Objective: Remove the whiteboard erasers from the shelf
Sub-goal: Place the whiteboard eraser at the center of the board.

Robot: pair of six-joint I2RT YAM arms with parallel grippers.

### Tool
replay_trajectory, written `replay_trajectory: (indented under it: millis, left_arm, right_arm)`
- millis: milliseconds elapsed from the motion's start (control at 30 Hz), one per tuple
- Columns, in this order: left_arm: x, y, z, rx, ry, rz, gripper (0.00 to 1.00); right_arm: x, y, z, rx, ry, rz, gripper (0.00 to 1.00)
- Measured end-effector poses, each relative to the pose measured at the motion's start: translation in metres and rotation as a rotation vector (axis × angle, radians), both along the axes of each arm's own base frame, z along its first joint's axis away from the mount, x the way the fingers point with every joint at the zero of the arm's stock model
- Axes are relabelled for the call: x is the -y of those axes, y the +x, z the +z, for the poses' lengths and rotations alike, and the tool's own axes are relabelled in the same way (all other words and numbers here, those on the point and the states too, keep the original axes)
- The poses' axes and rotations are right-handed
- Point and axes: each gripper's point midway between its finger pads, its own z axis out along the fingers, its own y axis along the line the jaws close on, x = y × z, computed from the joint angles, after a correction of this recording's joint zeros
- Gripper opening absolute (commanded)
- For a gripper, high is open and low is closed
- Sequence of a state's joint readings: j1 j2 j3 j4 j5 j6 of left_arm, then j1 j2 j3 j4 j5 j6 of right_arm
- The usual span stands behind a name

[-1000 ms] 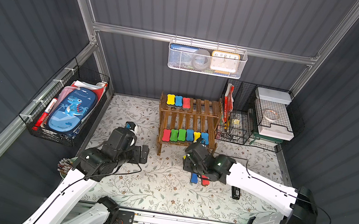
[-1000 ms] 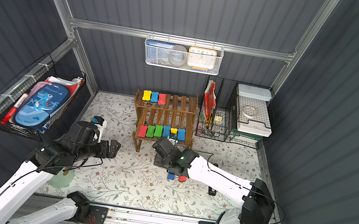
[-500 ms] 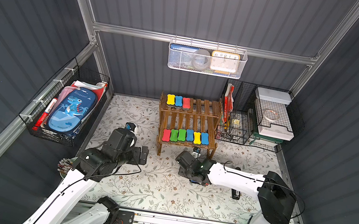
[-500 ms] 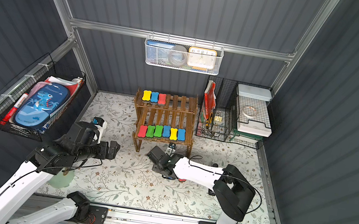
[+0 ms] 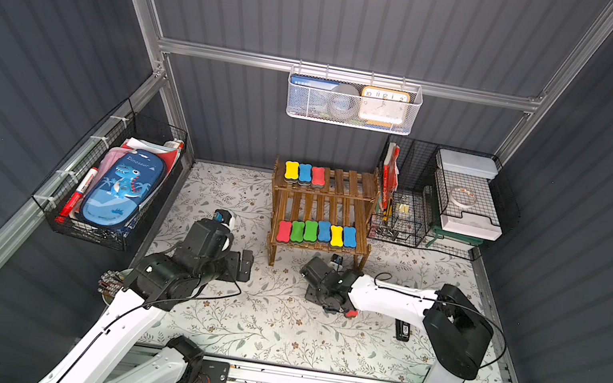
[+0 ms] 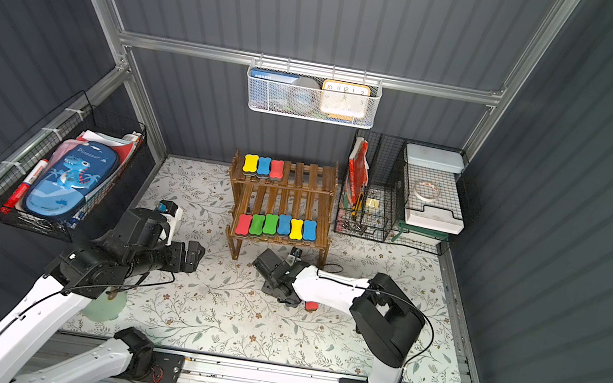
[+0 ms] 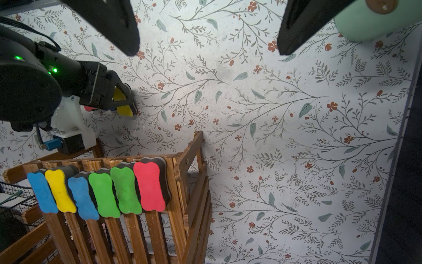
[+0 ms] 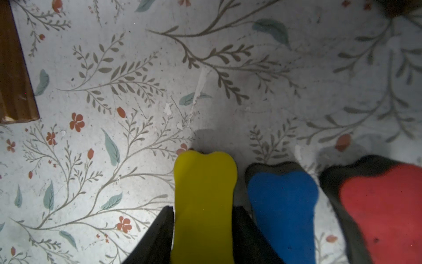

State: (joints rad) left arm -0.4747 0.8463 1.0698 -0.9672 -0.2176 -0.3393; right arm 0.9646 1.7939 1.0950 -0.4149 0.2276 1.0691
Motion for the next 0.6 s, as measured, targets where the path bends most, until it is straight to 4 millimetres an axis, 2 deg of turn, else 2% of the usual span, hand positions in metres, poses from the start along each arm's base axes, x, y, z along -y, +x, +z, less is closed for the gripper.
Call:
replay_trajectory:
  millis: [133,333,600]
  left_arm:
    - [0.0,0.0,0.0,0.0,0.0,0.0,0.99]
    - [0.0,0.001,-0.001,-0.005,0.002,0.0,0.99]
    - [0.005,0.006,-0.007,-0.037,0.009,-0.006,0.99]
  right_arm:
    - [-0.002,0.0,0.002,-0.002,0.003,0.005,0.53]
    - [0.003,-0.003,0.008,-0.009,-0.011,0.022,0.53]
    - [-0.002,-0.01,0.064,0.077,0.062,0.109,0.5]
